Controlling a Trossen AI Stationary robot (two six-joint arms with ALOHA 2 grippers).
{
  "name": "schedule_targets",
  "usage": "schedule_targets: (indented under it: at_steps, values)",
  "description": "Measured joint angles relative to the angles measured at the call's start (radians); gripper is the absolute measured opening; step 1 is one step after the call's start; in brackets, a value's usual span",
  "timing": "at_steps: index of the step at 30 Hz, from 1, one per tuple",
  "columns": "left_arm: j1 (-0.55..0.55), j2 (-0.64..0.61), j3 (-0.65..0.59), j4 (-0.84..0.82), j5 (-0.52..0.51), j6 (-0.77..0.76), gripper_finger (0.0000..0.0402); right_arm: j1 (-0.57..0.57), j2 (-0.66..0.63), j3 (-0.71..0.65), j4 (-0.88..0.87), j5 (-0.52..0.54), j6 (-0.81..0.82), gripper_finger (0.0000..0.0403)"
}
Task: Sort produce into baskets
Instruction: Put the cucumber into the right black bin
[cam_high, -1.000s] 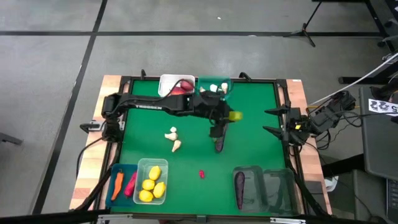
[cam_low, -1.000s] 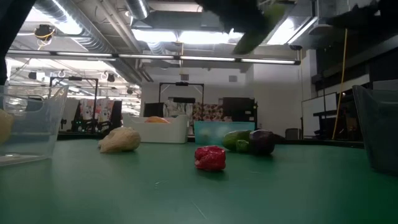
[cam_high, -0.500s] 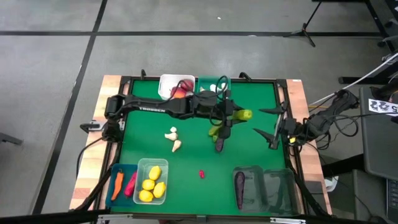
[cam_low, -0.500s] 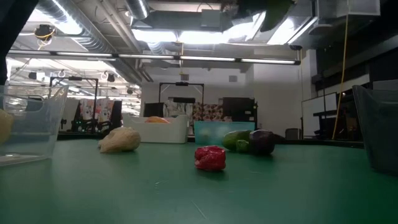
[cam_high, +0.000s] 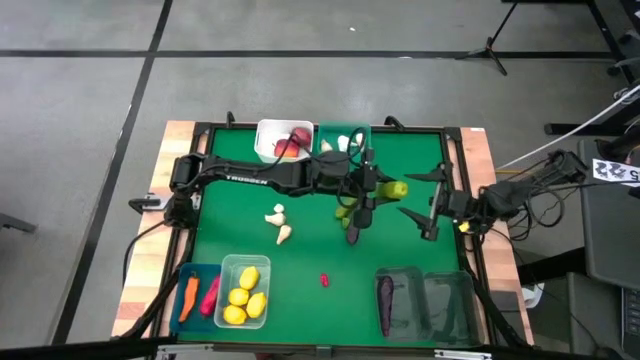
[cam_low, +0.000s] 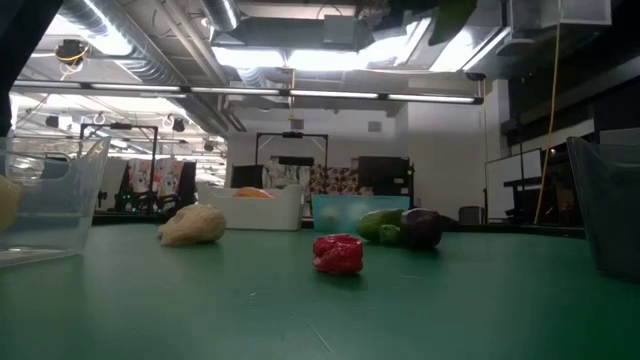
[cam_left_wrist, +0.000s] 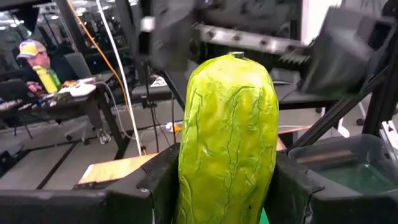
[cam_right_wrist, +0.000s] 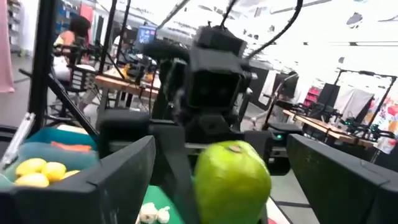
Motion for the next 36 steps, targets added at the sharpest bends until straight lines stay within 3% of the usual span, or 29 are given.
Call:
schedule_targets:
  at_steps: [6,12,19,29,36]
  values:
    - [-0.005,0.0,0.0,0.005,0.0,0.002,0.0184,-0.112,0.057,0.0,0.031,-0.118,0.033,0.036]
    - [-0.004,0.0,0.0,0.001,0.0,0.002,0.0184,-0.145,0.072,0.0,0.033,-0.144,0.07,0.0347]
    - [-0.002,0.0,0.0,0.001,0.0,0.004,0.0184,-0.144,0.072,0.0,0.033,-0.145,0.07,0.0275]
    - [-0.003,-0.001,0.0,-0.002,0.004,0.009,0.0184,-0.144,0.072,0.0,0.029,-0.145,0.07,0.0137]
    - [-0.003,-0.002,0.0,-0.016,0.003,0.009,0.0184,-0.144,0.072,0.0,0.015,-0.145,0.082,0.0138]
